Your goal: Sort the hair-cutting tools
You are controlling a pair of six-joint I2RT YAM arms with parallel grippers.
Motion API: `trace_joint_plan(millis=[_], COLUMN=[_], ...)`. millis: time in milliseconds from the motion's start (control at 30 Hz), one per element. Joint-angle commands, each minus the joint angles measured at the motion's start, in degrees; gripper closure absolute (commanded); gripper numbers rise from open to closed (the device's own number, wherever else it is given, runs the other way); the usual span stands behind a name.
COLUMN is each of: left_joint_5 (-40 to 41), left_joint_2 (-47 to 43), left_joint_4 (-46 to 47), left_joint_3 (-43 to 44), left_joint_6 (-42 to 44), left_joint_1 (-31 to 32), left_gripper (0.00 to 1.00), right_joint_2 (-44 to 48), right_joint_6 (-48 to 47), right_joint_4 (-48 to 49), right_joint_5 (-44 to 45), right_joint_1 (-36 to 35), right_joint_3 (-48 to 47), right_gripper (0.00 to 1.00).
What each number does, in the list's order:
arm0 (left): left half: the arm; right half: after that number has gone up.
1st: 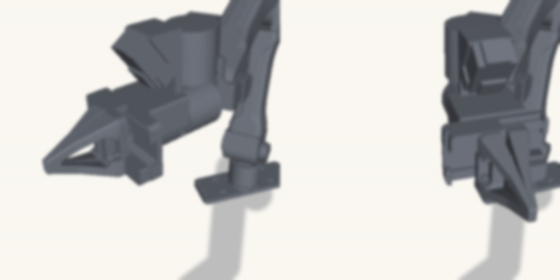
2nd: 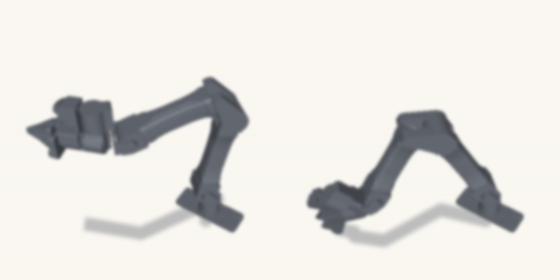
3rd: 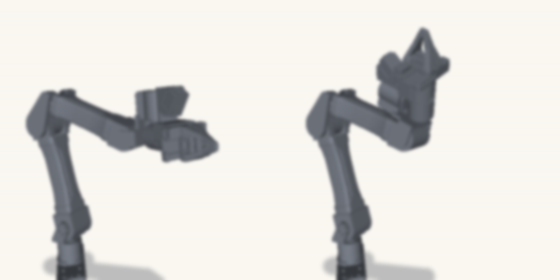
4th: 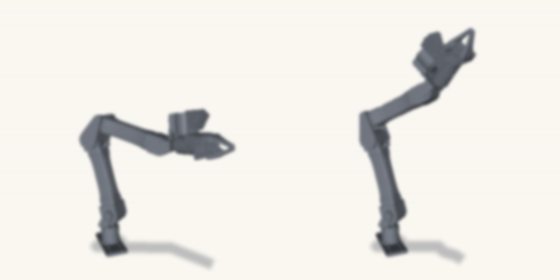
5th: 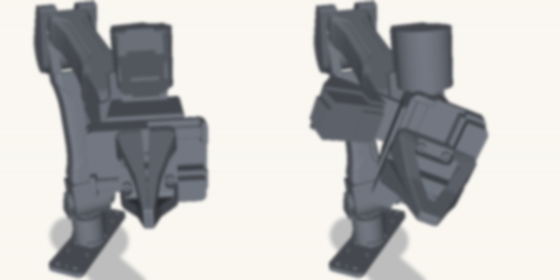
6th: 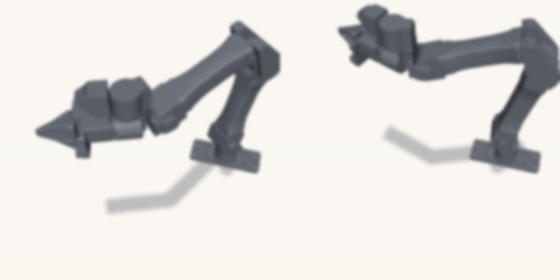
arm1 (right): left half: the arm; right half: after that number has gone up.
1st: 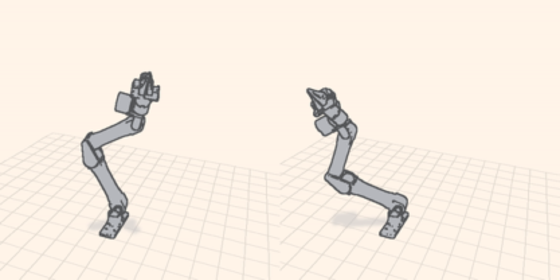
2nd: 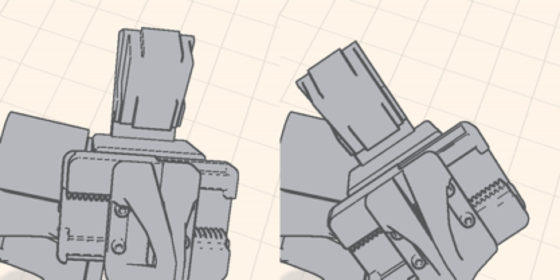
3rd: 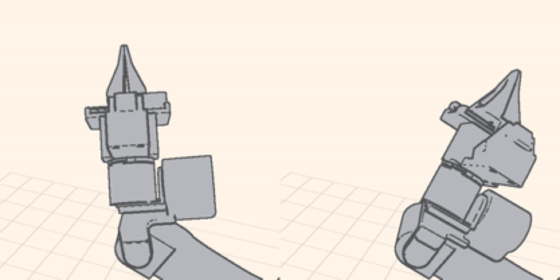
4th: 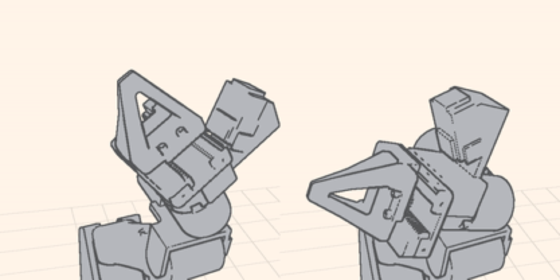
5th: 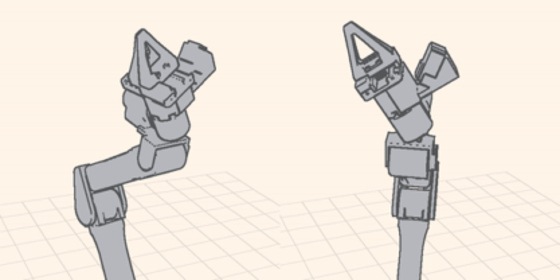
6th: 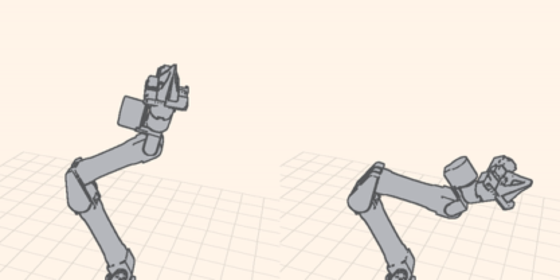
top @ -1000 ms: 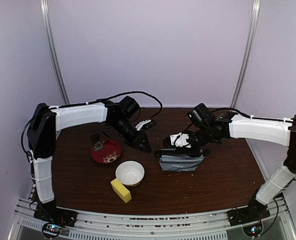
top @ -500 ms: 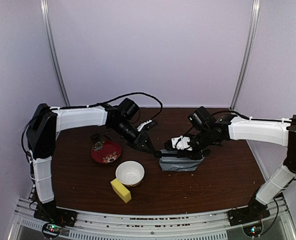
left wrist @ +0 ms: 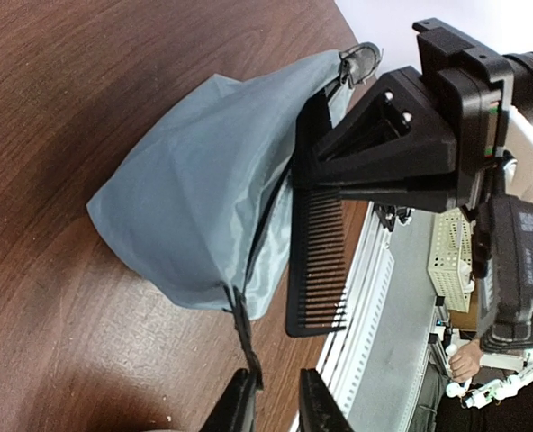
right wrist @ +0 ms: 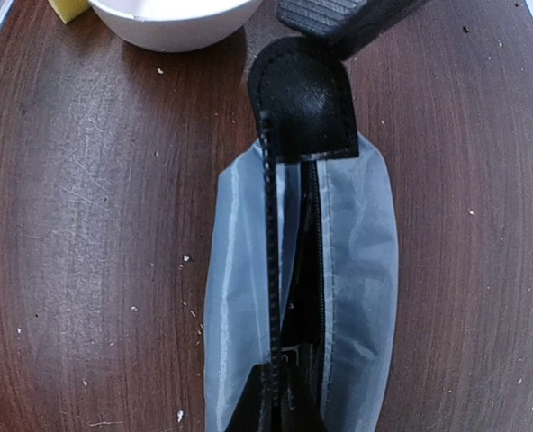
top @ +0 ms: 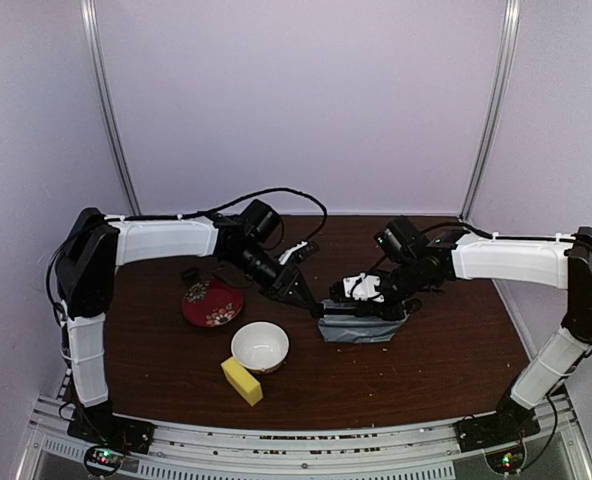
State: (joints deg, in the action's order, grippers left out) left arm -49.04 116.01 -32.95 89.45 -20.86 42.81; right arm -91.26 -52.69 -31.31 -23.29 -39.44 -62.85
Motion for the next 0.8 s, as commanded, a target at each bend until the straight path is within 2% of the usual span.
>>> trace_joint_plan(millis=[0, 167, 667, 767], left_joint_5=[-1.06, -0.79, -0.78, -0.56], left_joint_2=[1.24, 1.31, 1.14, 1.08], left_joint_4=[3.17, 3.21, 2.83, 2.54], left_joint_3=[-0.63, -0.86, -0.77, -0.6], left_joint_6=[-1.02, -1.02, -0.68, -0.51], left_joint_1=[0.26, 0.26, 0.3, 0.22], left_gripper=[0.88, 1.0, 1.0, 1.0], right_joint_2=[-1.16, -1.58, -2.5, -2.75], right_joint_6=[0.19, 0.61, 1.75, 2.01], right_joint_4=[0.21, 0.2, 1.42, 1.17], right_joint_5=[1.05, 1.47, 7.28, 8.46], right_joint_1=[0.96, 1.84, 2.97, 3.01], right_joint_3=[-0.75, -0.69, -0.72, -1.09], right_gripper=[1.0, 1.0, 0.99, 0.89])
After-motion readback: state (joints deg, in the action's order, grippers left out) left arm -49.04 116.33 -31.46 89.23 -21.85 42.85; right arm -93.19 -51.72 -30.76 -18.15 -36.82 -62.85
